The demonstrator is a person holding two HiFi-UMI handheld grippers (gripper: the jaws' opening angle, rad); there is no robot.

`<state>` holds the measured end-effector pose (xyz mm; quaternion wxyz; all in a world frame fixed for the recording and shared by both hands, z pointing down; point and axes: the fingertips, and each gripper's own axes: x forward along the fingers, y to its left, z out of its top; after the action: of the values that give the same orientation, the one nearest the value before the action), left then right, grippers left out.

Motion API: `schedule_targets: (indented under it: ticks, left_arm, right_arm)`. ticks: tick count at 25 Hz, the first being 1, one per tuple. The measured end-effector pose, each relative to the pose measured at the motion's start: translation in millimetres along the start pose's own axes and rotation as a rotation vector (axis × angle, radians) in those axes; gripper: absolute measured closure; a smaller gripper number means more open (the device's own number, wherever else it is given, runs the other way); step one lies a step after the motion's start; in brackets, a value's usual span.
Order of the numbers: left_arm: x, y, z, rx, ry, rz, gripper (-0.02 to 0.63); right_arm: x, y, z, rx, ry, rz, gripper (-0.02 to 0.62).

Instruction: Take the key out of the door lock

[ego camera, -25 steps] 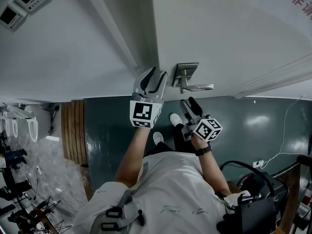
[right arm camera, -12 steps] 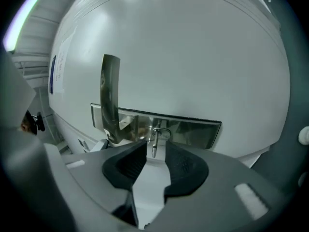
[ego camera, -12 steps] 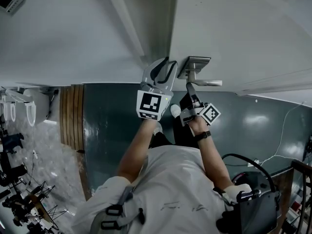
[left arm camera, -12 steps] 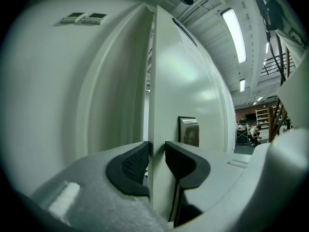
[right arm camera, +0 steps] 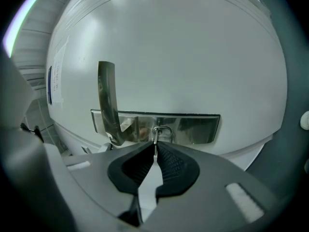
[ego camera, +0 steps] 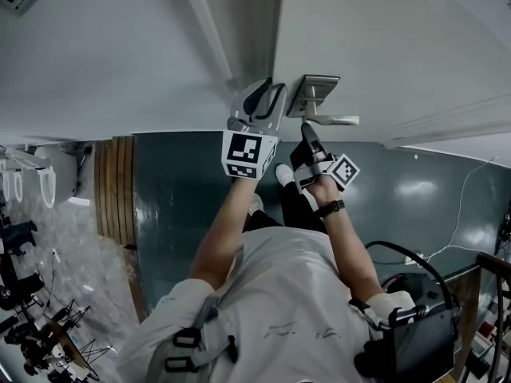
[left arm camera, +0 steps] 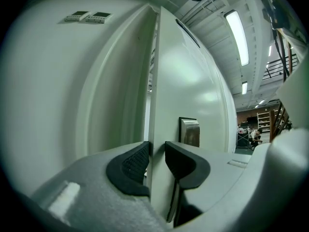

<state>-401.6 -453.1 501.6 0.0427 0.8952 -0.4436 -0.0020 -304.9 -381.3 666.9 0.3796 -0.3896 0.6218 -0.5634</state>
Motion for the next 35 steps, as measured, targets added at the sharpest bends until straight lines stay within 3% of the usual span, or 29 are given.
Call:
schedule_targets:
  ticks: [5,9,12,18,20,24,27,30,35]
  left_arm:
    - [-4,-2,1,0.000,0.007,-0.004,0.499]
    - [-2,-1,-1,0.000,-0.009,-0.004,0.502]
    - [-1,1,-2,0.008,-0.015,0.001,0.503]
    - [-41,-28,-4,0.021,0.007,-0.020,0.509]
    - [-61,-47,-3,0.003,0.001,-0.033,0.603]
    - [-99,-81,-2,-0.016,-0.013,0.027,0.605]
    - [-125,-107,18,0.012,-0.029,0.084,0.606]
    - [-150,-143,37,0.090,-0.033,0.123,0.606]
    - [-162,-190,15,0.101,0.024,0.120,0.605]
  right_arm:
    - [-34,6,-24,0.040,0.022,0.016,0.575]
    - [-89,-2,-47,-0.010,0.030,-0.014,0.575]
    - [-111,13,-38,-0.182,0.036,-0.026,0.575]
    - [-134,101,-8,-0.629,0.032,-0.027,0.575]
    - [-138,125,-1,-0.787,0.036,-0.027,0.575]
    - [-140,168,14,-1.050,0.044,0.022,0.574]
    - [-140,190,22,-1.129,0.061,0.012,0.574]
    - [-158,214,15,-1.217,0.095,0.043,0.574]
    - [-191,222,5,-1.282,0.105,0.042,0.574]
